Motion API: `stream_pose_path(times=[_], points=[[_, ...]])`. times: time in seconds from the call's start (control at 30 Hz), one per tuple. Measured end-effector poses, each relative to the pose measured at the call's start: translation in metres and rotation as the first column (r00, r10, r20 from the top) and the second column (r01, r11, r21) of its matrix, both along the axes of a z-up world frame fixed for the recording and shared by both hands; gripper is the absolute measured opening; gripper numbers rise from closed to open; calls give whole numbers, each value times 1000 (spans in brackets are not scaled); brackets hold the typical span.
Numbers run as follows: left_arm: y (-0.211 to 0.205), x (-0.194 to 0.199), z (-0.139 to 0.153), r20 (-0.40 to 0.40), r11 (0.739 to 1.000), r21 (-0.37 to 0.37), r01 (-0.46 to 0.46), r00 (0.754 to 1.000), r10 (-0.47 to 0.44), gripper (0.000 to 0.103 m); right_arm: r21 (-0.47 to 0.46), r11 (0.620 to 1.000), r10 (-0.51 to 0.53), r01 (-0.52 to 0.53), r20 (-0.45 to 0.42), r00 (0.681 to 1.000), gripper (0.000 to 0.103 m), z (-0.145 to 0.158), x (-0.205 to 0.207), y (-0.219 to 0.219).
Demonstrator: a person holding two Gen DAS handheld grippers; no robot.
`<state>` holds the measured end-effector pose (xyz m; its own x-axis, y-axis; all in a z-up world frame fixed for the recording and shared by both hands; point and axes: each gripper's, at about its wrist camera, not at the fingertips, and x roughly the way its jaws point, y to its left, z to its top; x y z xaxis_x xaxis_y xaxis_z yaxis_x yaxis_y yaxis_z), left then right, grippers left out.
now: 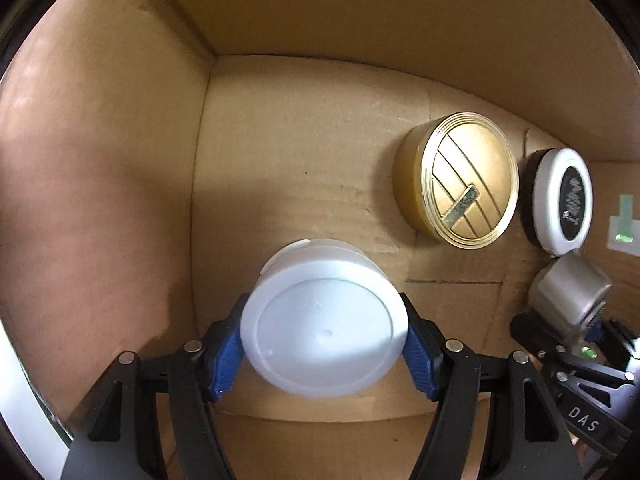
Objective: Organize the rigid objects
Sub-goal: 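Open both tools to release the jar and canister in the box, then grasp the white cylinder with the left tool while the right tool grasps the walnut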
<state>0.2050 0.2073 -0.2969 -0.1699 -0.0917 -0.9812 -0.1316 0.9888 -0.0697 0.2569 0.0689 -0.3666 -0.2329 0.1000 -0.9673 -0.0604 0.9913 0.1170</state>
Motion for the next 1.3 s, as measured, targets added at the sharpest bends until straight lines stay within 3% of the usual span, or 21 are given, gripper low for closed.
stream_pose_path(times=[0.37, 0.57, 0.6, 0.67, 0.7, 0.8, 1.3], points=[[-13, -30, 76, 122, 1000, -24, 1, 993, 1, 78, 1, 1000, 23, -23, 83, 996, 84, 55, -7, 2], [-19, -54, 123, 207, 1000, -22, -2, 978, 6, 78, 14, 1000, 18, -20, 138, 990, 85, 89, -26, -2], [-11, -51, 130, 216, 1000, -21, -2, 976, 6, 80, 15, 1000, 19, -22, 150, 989, 86, 95, -29, -2], [-8, -50, 143, 237, 1000, -19, -3, 972, 7, 96, 18, 1000, 22, -25, 171, 985, 90, 107, -39, -2], [-9, -43, 151, 246, 1000, -16, -3, 969, 6, 98, 21, 999, 21, -25, 181, 983, 94, 112, -43, -4], [-11, -51, 157, 262, 1000, -10, -3, 965, 6, 102, 21, 999, 25, -30, 202, 979, 102, 126, -55, -7], [-12, -92, 190, 349, 1000, -2, -30, 937, 29, 103, 60, 996, 50, -71, 299, 953, 103, 190, -104, -19]])
